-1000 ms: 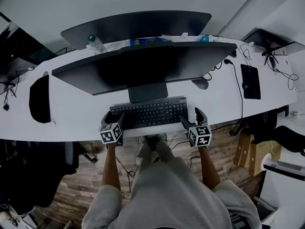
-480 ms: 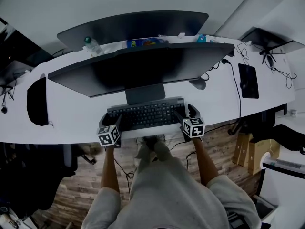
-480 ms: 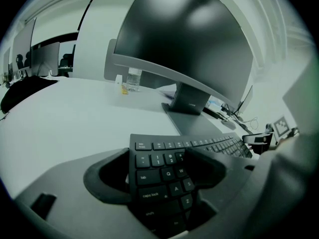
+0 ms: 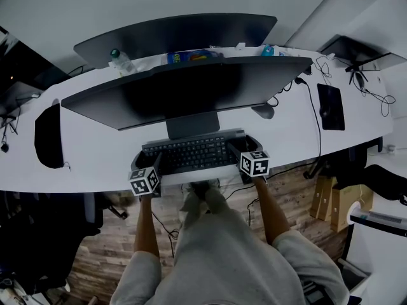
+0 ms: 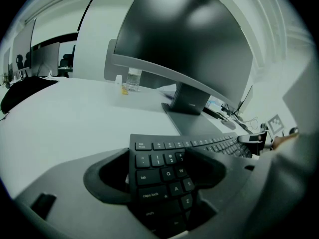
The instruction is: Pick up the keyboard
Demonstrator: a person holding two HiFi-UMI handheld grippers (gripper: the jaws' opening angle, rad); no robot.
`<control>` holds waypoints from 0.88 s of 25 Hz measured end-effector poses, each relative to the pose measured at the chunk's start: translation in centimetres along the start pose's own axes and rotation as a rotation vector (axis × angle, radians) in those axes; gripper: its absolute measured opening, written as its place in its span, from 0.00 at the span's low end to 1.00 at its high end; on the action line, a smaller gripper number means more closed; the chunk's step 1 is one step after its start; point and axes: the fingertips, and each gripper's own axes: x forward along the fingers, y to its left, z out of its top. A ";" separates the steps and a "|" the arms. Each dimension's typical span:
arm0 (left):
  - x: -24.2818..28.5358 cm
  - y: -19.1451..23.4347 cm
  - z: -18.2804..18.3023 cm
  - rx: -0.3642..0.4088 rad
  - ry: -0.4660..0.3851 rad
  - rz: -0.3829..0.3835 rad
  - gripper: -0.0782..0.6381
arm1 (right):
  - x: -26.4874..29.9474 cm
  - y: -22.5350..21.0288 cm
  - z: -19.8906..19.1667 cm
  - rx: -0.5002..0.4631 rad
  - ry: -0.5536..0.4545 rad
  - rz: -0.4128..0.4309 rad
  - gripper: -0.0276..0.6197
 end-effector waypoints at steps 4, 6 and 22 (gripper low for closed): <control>0.0 0.0 0.0 -0.003 0.002 -0.004 0.56 | 0.2 0.1 -0.1 0.004 0.009 0.012 0.60; 0.0 0.1 0.0 -0.005 0.004 -0.005 0.56 | 0.4 0.3 -0.1 0.006 0.013 0.014 0.58; -0.3 -0.1 -0.1 -0.033 -0.014 0.013 0.57 | 0.2 0.5 0.1 0.023 -0.014 -0.038 0.59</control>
